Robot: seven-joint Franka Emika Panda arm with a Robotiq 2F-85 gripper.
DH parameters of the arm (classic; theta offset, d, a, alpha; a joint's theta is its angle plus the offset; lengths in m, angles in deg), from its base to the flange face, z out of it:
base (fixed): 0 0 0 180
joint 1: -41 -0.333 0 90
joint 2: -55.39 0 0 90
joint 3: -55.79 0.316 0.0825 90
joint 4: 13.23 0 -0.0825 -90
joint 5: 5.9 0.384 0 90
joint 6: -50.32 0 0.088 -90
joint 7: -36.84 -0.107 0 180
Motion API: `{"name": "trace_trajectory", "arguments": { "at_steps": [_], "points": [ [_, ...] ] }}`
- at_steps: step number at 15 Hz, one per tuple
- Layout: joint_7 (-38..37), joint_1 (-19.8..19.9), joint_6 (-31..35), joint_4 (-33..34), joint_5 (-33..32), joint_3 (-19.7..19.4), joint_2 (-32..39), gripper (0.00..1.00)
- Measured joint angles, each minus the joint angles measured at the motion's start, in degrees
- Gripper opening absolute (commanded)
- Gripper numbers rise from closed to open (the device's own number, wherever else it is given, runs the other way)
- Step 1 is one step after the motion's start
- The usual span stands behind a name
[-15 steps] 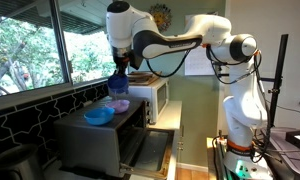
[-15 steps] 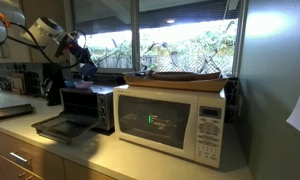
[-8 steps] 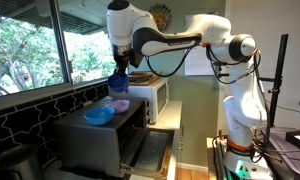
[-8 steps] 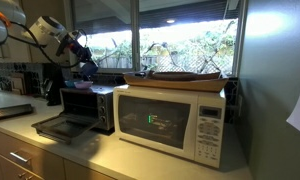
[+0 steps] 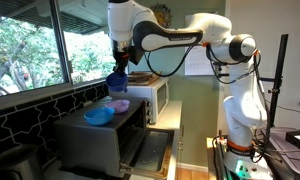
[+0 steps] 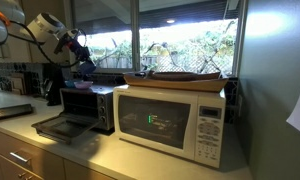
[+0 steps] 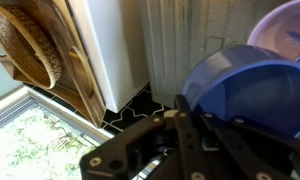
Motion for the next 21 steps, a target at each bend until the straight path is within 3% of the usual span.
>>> {"name": "trace_trajectory", "arguments": {
  "at_steps": [21],
  "points": [
    [-0.2, -7.4, -5.6, 12.0, 0.6, 2.2, 8.9, 0.01]
  ]
}}
